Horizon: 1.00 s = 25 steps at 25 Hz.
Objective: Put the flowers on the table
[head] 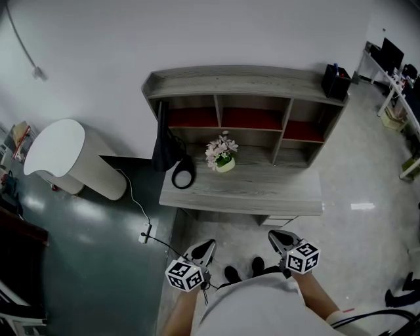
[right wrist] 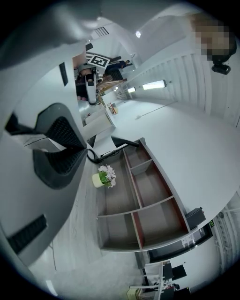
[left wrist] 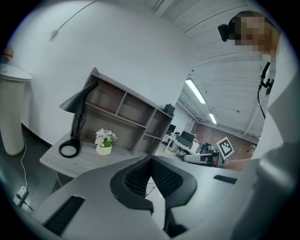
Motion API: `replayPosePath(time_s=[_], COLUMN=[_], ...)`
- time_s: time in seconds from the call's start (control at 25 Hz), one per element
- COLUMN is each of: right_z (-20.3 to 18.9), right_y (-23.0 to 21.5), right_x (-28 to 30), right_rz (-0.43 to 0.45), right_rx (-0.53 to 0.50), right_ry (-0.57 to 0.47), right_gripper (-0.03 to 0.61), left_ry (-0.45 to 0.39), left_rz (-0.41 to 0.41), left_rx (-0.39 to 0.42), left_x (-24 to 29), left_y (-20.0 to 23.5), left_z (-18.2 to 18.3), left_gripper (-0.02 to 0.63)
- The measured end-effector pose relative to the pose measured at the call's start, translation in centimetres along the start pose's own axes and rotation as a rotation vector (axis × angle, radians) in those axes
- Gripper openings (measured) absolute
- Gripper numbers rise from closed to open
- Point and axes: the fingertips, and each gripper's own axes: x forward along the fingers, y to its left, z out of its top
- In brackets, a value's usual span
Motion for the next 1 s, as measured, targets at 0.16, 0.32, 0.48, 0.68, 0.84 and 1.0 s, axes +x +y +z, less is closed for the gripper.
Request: replayPosePath(time_s=[0.16,0.32,0.48,0.68,0.84,1.0], right_z=[0.8,1.5,2.1,3.0,3.3,3.4], right_y=[-0.4,-1.1,-1.6,-2.1,-2.5,-2.8], right_x=[-0.3,-0.5,-0.5,-0.6,-0.6,-0.5], right_rz=[0.033,0.048,0.062,0.068,0.074,0.074], right_rx=[-0.015,-0.015,-0.02,-0.026,-0.031,-0.028], right_ry=[-0.008,-0.012,-0.015,-0.024,-0.022,-0.021], right_gripper=[0.018,0.018,0.018,0.018,0.018,0.018], left_ry=[-0.014,-0.024,-0.026,-0.022,-0.023,-0.022], left_rz=[0.025,0.05,0.067,0.093,0.1,0.105], left_rx=[0.002,-0.003,-0.003,-0.015,-0.016,-0.018], left_x=[0.4,0.6,0.9,1.3,1.6,1.8], left_y=[-0.2,-0.3,-0.3,-0.1,-0.2,-0.2], left_z=[0.4,0.7,0.7,0.3,0.4,0.6], left_gripper=[0.009,0.009,0.009,0.009,0.009,0.009])
